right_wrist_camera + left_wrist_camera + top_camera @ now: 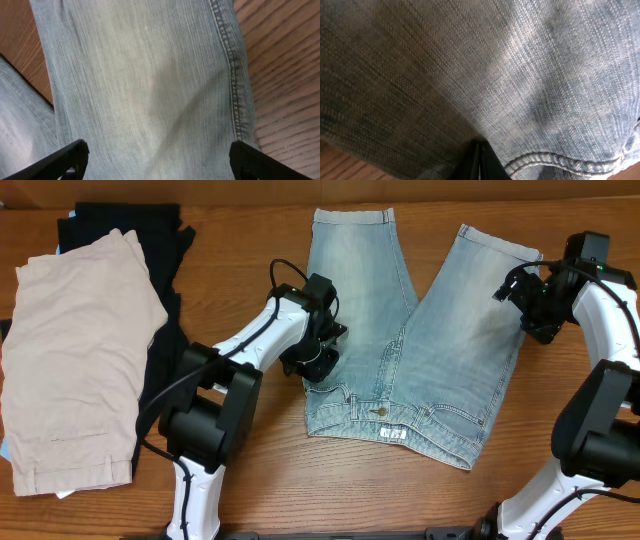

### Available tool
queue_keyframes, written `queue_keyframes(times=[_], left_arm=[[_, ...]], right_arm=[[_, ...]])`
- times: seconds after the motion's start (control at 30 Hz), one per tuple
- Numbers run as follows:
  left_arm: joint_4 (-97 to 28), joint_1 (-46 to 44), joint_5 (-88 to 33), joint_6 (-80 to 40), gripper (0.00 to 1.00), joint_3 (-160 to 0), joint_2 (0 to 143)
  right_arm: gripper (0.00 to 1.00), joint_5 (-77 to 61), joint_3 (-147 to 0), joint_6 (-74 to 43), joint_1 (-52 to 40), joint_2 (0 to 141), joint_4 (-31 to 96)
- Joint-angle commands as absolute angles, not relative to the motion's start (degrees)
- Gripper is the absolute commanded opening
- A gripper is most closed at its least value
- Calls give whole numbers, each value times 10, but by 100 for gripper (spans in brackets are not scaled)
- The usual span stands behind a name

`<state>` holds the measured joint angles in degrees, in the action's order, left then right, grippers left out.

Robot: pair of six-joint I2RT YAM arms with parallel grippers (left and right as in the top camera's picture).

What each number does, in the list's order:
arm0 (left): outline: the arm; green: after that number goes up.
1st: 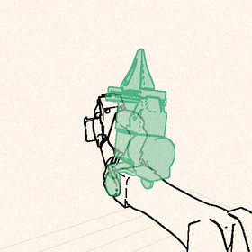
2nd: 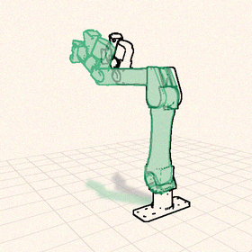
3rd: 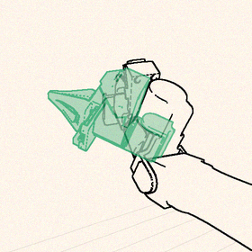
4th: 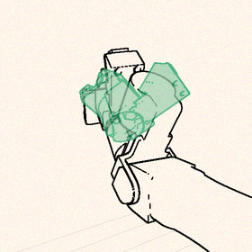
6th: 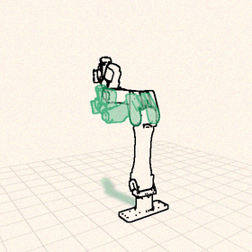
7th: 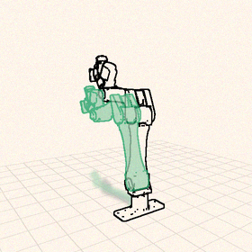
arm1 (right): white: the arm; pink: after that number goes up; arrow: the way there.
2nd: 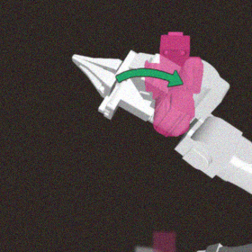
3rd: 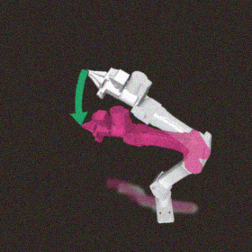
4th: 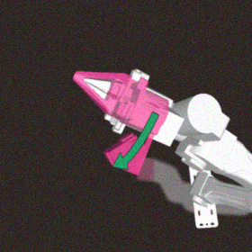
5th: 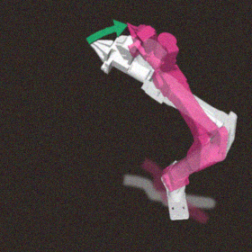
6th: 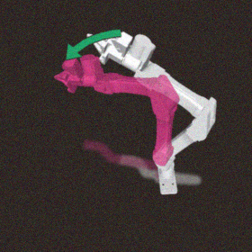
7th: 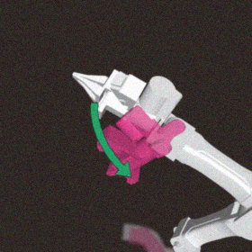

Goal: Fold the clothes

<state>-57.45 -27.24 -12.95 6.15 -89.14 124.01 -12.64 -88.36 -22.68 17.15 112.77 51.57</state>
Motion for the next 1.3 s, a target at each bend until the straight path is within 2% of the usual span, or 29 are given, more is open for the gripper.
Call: queue_keyframes(times=[0.0, 0.23, 0.5, 0.57, 0.7, 0.8, 0.83, 0.9, 0.93, 1.03, 1.27], left_arm=[[-551, -269, -52, 49, 4, -851, 1254], [-513, -226, 81, 40, 4, -833, 1254], [-404, -130, 141, 43, 8, -833, 1254], [-375, -105, 157, 43, 15, -833, 1254], [-303, -54, 180, 58, 37, -834, 1254], [-268, -21, 174, 58, 74, -835, 1253], [-270, -17, 167, 58, 79, -838, 1253], [-298, -14, 138, 58, 97, -854, 1253], [-319, -14, 124, 58, 100, -866, 1253], [-412, -23, 72, 58, 100, -923, 1253], [-589, -52, -10, 15, 100, -1080, 1253]], right_arm=[[94, -125, -894, -223, 169, 1118, 518], [94, -125, -894, -222, 169, 1118, 518], [94, -114, -894, -221, 169, 1118, 519], [94, -114, -894, -221, 169, 1118, 518], [94, -115, -894, -221, 169, 1118, 516], [95, -114, -894, -221, 168, 1118, 512], [95, -114, -893, -220, 167, 1118, 510], [95, -107, -893, -220, 163, 1119, 502], [95, -101, -893, -221, 159, 1120, 497], [94, -88, -893, -220, 144, 1126, 486], [83, -29, -893, -221, 99, 1170, 481]])
